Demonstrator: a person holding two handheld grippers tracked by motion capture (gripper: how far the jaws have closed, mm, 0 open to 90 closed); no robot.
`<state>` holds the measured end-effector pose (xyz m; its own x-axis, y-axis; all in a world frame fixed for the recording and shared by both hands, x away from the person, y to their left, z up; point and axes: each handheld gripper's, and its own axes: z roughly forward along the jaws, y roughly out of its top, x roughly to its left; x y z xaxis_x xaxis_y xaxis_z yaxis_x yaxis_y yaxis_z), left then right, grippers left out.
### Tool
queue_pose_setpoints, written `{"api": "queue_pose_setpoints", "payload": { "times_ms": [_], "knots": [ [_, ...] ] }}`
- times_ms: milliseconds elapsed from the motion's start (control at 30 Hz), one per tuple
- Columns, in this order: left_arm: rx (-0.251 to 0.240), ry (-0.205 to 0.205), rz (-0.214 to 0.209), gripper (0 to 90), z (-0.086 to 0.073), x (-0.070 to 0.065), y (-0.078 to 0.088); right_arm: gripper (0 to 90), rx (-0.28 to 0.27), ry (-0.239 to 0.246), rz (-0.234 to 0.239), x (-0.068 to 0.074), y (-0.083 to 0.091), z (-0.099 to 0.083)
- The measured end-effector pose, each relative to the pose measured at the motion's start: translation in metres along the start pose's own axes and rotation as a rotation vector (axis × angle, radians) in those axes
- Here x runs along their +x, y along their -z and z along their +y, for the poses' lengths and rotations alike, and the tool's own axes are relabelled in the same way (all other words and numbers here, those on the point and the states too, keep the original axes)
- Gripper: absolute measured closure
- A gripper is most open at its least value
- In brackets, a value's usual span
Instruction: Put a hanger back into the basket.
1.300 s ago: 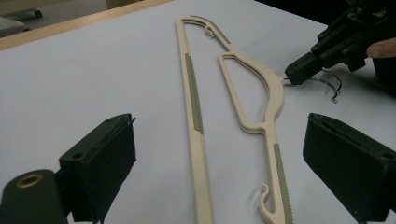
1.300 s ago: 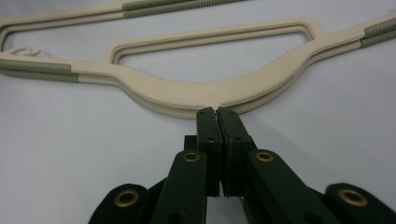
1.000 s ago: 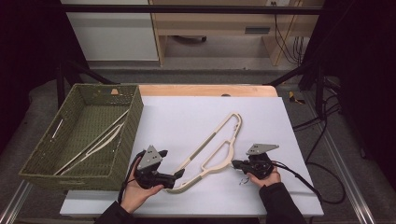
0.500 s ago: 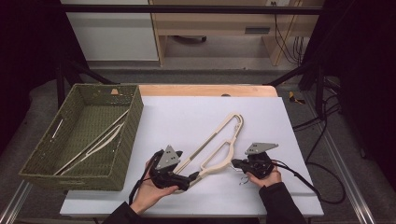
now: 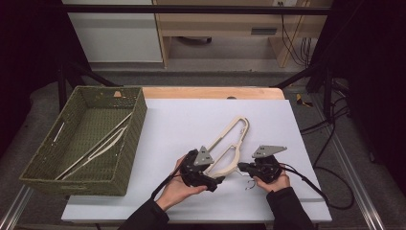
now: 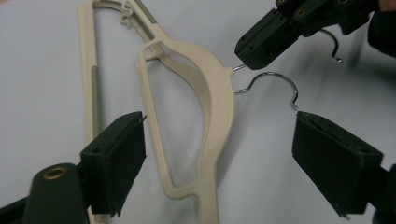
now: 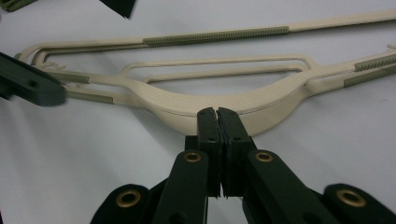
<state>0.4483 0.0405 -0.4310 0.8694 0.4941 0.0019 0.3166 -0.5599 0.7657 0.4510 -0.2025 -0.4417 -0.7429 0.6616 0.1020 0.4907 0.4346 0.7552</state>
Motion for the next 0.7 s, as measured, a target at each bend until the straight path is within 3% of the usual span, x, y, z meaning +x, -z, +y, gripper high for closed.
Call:
{"api": "queue_pose_setpoints", "payload": {
  "times_ms": [33,100,367,567,700],
  "knots": [
    [0.0,0.0,0.0,19.4,0.0,0.0,0.0,89.1,0.0,0.0,0.0,0.0,0.0,0.0],
    [0.046,-0.024,-0.007,22.6,0.004,0.0,-0.014,89.1,0.001,0.003,0.001,0.0,0.001,0.001],
    [0.113,-0.054,-0.024,36.0,0.008,0.0,-0.041,89.1,0.003,0.007,-0.001,0.002,0.001,0.001],
    [0.165,-0.077,-0.025,57.3,0.008,-0.003,-0.053,89.1,0.006,0.011,0.0,0.002,0.001,0.001],
    [0.178,-0.085,-0.015,64.2,0.008,-0.002,-0.053,89.1,0.006,0.012,0.002,0.002,0.001,0.001]
  ]
}}
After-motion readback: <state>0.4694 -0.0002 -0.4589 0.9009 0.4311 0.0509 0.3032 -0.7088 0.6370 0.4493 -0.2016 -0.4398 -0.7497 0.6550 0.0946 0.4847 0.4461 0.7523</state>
